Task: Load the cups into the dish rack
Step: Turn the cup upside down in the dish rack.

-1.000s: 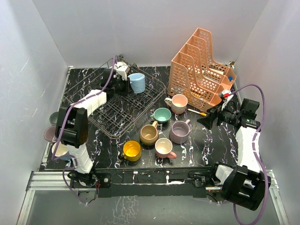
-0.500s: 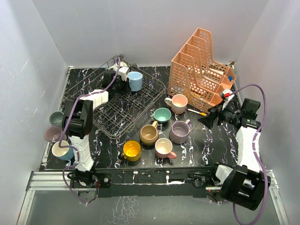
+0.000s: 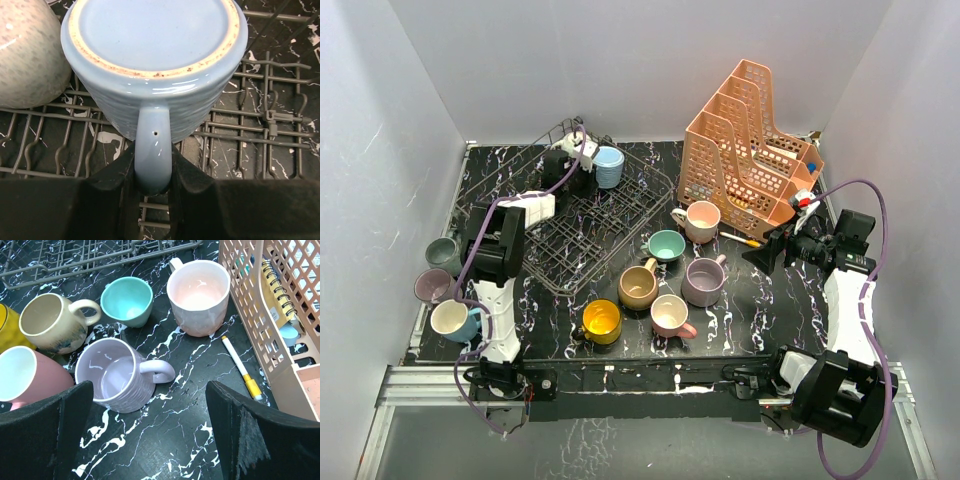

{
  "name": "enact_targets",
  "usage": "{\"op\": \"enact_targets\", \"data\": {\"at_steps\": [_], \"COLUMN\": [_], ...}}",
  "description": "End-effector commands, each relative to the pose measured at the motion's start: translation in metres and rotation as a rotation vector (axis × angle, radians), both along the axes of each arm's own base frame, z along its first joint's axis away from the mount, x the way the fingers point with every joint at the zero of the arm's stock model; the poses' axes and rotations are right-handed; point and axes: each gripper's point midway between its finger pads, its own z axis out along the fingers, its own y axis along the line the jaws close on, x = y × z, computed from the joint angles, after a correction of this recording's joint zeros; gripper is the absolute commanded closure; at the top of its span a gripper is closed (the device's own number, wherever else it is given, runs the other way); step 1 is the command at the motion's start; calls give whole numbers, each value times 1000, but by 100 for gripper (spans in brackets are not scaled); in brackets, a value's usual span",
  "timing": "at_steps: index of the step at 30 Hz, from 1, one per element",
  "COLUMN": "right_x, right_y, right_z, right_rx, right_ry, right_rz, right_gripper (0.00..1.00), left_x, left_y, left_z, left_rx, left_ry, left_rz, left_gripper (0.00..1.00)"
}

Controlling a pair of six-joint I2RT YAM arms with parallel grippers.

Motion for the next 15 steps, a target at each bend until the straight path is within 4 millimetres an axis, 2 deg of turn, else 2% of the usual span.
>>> {"op": "enact_targets", "data": {"at_steps": [1, 15], "right_x": [4, 4], "right_y": [-2, -2], "right_z": [4, 4], "right_rx": [-8, -5], "right_ry": [-38, -38], "right_rz": [1, 5], "right_gripper": [1, 1], "left_x": [38, 50], "left_y": [-2, 0], "left_z": [80, 63], "left_rx": [-28, -17], "left_ry": [-267, -265], "left_rz": [-12, -9], "left_gripper": [100, 100]}}
